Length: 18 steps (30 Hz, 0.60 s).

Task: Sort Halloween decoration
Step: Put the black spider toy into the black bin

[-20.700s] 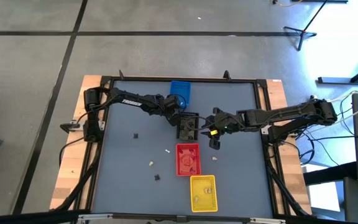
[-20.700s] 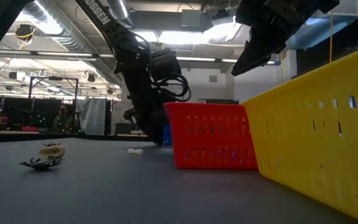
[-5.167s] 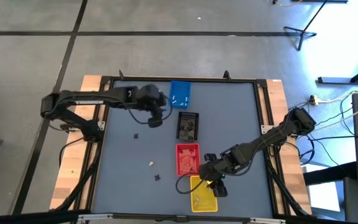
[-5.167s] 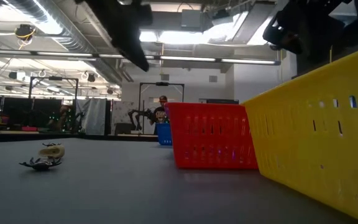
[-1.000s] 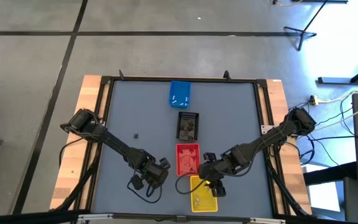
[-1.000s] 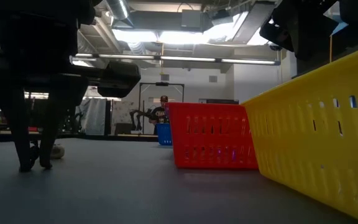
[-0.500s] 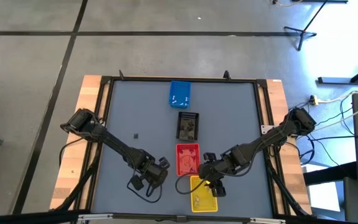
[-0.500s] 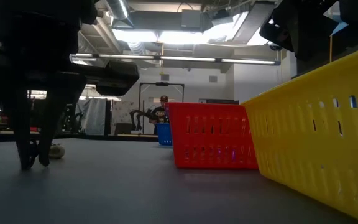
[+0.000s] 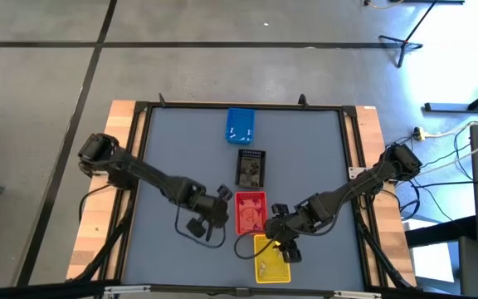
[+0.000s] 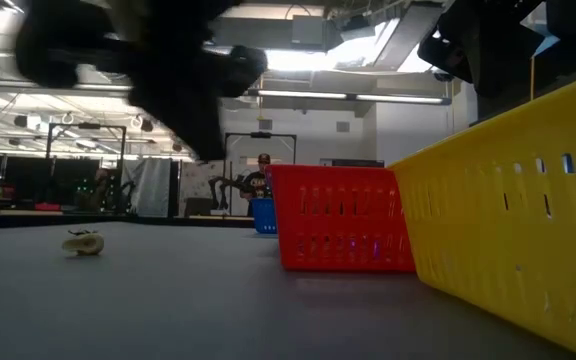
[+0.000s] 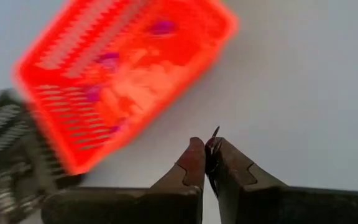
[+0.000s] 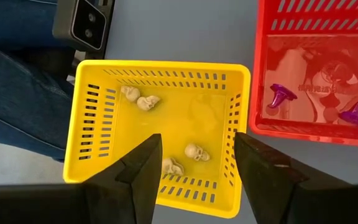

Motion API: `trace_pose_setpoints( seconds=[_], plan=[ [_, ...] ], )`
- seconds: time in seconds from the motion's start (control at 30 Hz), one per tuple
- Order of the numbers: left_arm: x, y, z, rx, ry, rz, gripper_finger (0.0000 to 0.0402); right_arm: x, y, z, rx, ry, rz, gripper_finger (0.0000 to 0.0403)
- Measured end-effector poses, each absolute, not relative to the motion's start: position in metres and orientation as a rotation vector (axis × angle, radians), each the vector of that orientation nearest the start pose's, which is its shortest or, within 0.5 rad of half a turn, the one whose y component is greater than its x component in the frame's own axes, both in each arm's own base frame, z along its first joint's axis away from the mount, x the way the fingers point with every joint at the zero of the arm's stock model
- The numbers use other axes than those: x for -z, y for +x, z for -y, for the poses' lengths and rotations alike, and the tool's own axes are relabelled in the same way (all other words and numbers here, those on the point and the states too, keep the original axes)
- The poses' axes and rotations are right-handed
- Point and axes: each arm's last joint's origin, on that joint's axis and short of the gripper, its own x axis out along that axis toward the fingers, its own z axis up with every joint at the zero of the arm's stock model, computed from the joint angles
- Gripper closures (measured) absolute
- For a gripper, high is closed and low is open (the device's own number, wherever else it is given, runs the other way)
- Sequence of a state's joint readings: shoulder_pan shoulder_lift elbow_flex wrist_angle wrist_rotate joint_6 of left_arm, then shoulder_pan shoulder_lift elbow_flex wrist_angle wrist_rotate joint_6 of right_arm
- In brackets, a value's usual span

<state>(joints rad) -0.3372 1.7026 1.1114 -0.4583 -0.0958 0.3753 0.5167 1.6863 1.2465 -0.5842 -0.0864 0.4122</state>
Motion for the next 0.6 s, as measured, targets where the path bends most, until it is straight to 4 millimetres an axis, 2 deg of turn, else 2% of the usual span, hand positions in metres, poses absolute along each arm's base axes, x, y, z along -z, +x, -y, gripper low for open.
trace_pose_setpoints(
  seconds=[0.37, 0.6],
  plan=[
    [-0.21, 0.357, 0.033, 0.137, 0.502, -0.792, 0.0396, -0.233, 0.302, -0.174, -0.322, 0.143, -1.098, 0.0205],
    [-0.216, 0.364, -0.008, 0.006, 0.44, -0.736, 0.0395, -0.233, 0.302, -0.174, -0.316, 0.14, -1.095, 0.0205]
  ],
)
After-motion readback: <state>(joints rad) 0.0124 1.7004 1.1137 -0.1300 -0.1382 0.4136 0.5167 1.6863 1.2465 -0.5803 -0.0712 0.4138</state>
